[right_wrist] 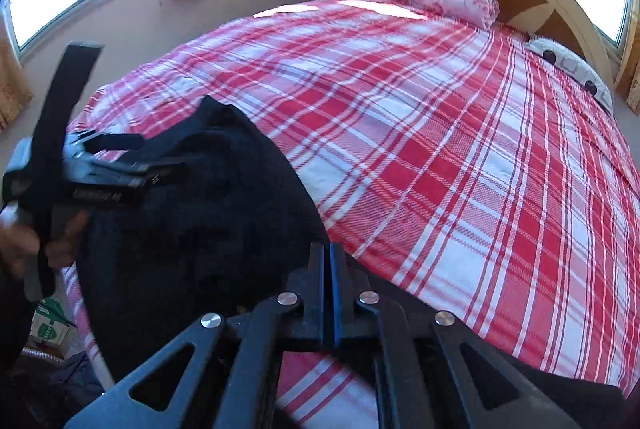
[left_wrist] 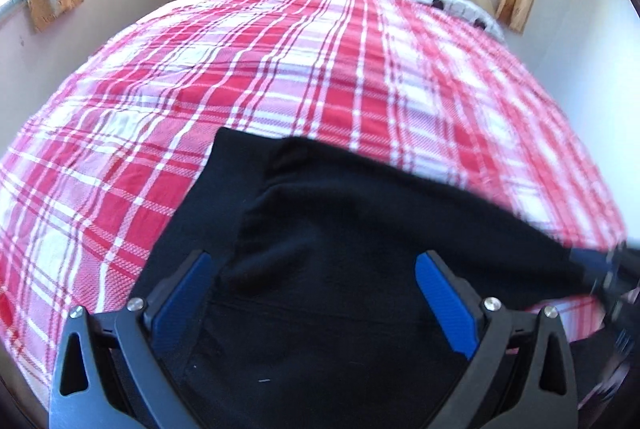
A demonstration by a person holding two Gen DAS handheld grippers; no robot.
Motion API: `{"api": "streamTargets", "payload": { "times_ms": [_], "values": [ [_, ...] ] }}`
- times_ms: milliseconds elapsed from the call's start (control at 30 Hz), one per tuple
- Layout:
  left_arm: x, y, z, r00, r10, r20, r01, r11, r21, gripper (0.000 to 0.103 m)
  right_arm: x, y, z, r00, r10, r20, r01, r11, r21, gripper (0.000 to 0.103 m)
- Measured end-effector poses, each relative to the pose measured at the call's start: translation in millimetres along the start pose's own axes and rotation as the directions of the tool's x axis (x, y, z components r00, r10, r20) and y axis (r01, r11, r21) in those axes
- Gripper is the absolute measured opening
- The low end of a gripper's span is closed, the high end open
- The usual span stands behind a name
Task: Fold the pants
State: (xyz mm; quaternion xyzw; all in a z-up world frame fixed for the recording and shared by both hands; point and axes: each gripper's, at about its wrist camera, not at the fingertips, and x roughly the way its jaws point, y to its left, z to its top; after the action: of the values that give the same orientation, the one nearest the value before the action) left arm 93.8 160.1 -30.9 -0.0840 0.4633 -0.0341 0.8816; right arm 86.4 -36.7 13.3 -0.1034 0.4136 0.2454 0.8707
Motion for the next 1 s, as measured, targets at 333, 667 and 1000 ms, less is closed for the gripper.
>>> {"api": "streamTargets", "payload": {
  "times_ms": [333,667,1000],
  "values": [
    [-8,16,11,1.000,0.006,-0.019,-0.007,0.998,-0.060,0.103,-13,76,-88,0.998,-0.043,0.045,0.047,0.994,-0.097,0.003],
    [34,-19,51,0.972,0.202,-0.122,-0.204,0.979,-0.005,0.103,0,77,-103,0.996,-0.070,0.051,0.073,0.995,-0.068,0.003],
    [100,-31,46,0.872,0.428,-0.236,-0.440,0.898,0.005,0.100,2,76,-109,0.996,-0.060,0.062,0.063,0.997,-0.038,0.003]
  ]
}}
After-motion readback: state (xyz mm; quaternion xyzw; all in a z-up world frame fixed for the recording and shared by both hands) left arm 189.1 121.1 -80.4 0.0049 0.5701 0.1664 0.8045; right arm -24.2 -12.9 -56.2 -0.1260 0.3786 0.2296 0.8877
